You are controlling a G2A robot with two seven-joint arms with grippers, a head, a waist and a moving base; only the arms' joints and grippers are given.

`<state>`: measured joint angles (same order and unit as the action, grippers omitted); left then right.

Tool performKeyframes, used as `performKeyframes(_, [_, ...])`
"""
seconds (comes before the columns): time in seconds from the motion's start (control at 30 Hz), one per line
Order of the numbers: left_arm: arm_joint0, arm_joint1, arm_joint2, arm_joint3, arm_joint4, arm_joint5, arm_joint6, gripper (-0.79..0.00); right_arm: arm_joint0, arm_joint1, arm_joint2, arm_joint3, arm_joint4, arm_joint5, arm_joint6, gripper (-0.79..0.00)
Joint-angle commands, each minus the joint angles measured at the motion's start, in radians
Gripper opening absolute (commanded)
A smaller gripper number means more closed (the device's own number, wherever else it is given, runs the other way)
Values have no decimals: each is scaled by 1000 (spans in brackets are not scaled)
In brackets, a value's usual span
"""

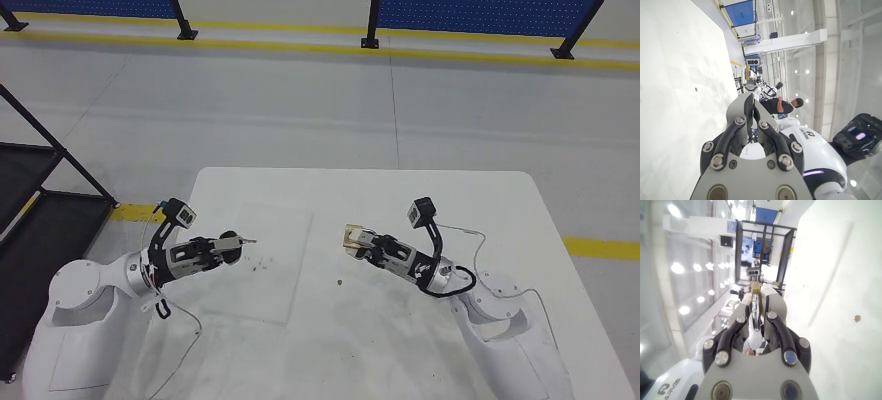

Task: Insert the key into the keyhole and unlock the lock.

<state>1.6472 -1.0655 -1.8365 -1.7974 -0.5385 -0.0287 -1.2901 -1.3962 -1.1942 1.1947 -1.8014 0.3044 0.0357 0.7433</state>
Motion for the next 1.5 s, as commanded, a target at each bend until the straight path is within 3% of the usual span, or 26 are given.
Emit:
performKeyframes(0.0, [-11,1,36,-4,17,-13,-11,-785,-12,0,-6,-6,-22,-3,-25,-785])
performKeyframes(0.27, [-77,0,164,24,45,-44,-18,-785,-54,3,-30,-41,-97,-23,-82,-785])
performKeyframes(0.63, [-148,1,265,80,60,-142,-39,-785,-55,8,-35,-40,-39,-13,1,-785])
performKeyframes(0.93, [-168,-3,316,138,9,-263,-28,-785,-33,7,-49,-21,16,-6,20,-785])
performKeyframes(1.47, [-172,-8,353,173,-67,-263,-19,-785,-29,7,-55,-16,22,-9,9,-785])
